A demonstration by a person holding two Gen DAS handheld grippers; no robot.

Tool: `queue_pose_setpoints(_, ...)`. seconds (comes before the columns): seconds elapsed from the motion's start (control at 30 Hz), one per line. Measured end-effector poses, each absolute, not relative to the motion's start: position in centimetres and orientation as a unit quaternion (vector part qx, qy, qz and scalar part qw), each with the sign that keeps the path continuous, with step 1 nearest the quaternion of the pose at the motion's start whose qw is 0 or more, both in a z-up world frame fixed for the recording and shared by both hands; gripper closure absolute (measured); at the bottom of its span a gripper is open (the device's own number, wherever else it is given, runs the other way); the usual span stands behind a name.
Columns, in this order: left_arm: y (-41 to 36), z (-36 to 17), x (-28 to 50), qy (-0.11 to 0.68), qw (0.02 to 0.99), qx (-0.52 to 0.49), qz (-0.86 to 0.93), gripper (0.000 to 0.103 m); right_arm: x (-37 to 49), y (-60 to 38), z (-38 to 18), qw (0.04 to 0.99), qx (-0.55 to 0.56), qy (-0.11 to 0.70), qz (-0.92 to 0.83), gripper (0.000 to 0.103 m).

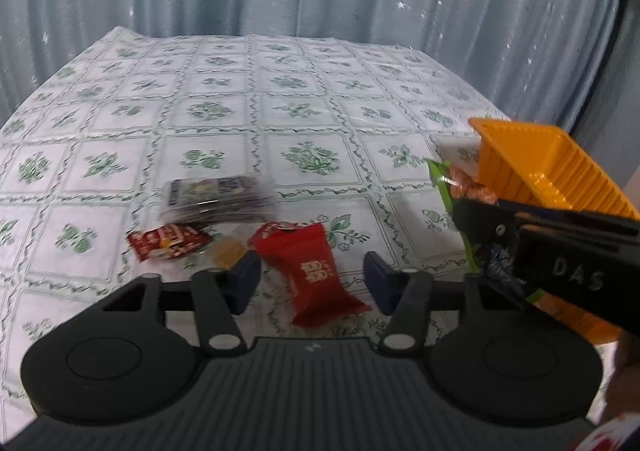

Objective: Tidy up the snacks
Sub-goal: 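Grasp the dark snack bar with the right tool while the left tool grasps the red packet, then carry the snack bar and red packet over the orange tray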

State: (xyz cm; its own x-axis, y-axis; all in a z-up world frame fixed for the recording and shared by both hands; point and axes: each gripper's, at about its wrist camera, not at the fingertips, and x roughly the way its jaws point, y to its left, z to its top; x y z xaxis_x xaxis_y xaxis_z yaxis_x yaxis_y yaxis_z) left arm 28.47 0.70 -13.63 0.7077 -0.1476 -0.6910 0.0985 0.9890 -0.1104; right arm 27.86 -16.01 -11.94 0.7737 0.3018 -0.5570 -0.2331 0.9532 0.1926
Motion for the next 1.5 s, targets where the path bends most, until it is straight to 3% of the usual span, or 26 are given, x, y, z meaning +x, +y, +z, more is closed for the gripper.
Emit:
queue_pose_setpoints(0.1, 0.0, -14.3, 28.8, 0.380, 0.923, -0.010, -0.065, 0.066, 27.8, -16.1, -11.9, 0.940, 0.056, 0.305, 0.140, 0.073)
queue_pose_setpoints(0.13, -0.2, -14.4, 28.8, 0.381, 0.922, -0.005, -0.066, 0.077, 27.7, -16.2, -11.8, 0.940, 0.058, 0.305, 0.139, 0.073)
queue_pose_setpoints(0.17, -0.3, -14.5, 28.7, 0.381, 0.922, 0.000, -0.064, 0.080, 27.7, -16.3, -11.9, 0.940, 0.058, 0.306, 0.138, 0.073)
queue_pose_setpoints(0.6, 1.5, -11.5, 23.4, 0.382, 0.922, -0.021, -0.052, 0.082, 24.6, -16.2, -10.4, 0.935, 0.065, 0.319, 0.139, 0.073)
queue_pose_setpoints(1.5, 0.2, -1.9, 9.3, 0.353, 0.933, -0.031, -0.066, 0.082, 9.1, -18.0, -4.1, 0.936, 0.091, 0.325, 0.096, 0.073)
